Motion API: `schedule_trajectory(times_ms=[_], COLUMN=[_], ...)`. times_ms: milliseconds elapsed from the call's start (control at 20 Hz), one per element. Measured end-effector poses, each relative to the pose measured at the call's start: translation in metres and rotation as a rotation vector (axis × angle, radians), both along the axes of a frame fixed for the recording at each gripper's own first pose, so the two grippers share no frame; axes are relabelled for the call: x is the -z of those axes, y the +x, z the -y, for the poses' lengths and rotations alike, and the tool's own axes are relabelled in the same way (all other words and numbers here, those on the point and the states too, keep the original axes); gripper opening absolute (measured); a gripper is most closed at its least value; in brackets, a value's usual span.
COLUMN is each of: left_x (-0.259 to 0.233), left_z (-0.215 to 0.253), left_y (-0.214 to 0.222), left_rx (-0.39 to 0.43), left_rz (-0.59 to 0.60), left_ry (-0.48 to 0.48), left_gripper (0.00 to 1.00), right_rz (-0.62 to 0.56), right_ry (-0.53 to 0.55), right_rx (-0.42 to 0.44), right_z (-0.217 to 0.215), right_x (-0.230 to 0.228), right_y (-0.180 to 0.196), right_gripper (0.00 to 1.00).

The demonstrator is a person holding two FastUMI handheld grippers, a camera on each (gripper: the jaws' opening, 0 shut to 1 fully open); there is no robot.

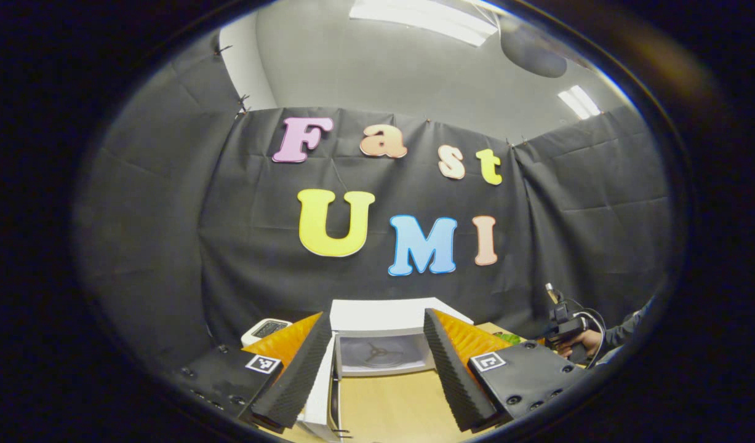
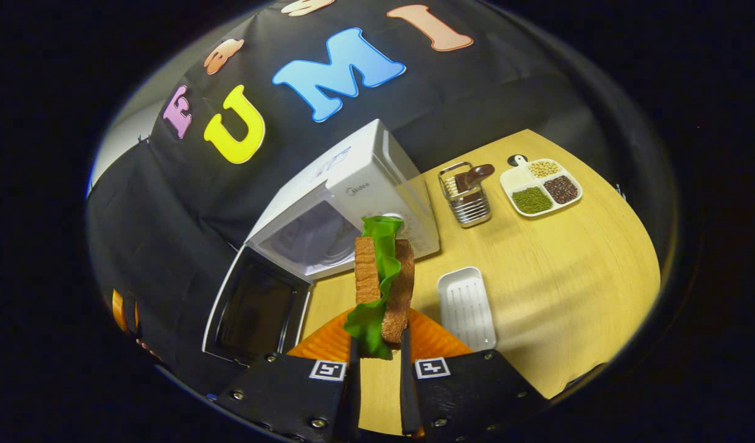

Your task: Open the microwave oven with the left hand, put the food in, and close the microwave oven.

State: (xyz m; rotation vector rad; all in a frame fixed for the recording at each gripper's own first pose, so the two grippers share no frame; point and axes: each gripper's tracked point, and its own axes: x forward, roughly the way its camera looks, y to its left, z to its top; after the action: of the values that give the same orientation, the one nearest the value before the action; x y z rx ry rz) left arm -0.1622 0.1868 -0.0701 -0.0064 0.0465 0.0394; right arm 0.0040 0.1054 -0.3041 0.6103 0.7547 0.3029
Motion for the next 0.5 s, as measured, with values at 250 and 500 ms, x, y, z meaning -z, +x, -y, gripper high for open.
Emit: schedule_trajectory(times_ms=[250, 500], left_x=[-0.028, -0.027], left_z=[-0.01, -0.021], left_y=[-0.003, -0.006], left_rx=[-0.006, -0.019], left_rz=[0.031, 0.007], left_ry=[0.018, 0.043], left_gripper=[0.94, 0.96], right_rz=[0.054, 0.016], right_ry=[0.189, 0.401], right_rx=[-0.007, 0.08], right_z=[-0.058, -0.113], right_x=[-0.029, -0.027], right_y=[0.016, 0.051], right_gripper=[0.26, 0.26])
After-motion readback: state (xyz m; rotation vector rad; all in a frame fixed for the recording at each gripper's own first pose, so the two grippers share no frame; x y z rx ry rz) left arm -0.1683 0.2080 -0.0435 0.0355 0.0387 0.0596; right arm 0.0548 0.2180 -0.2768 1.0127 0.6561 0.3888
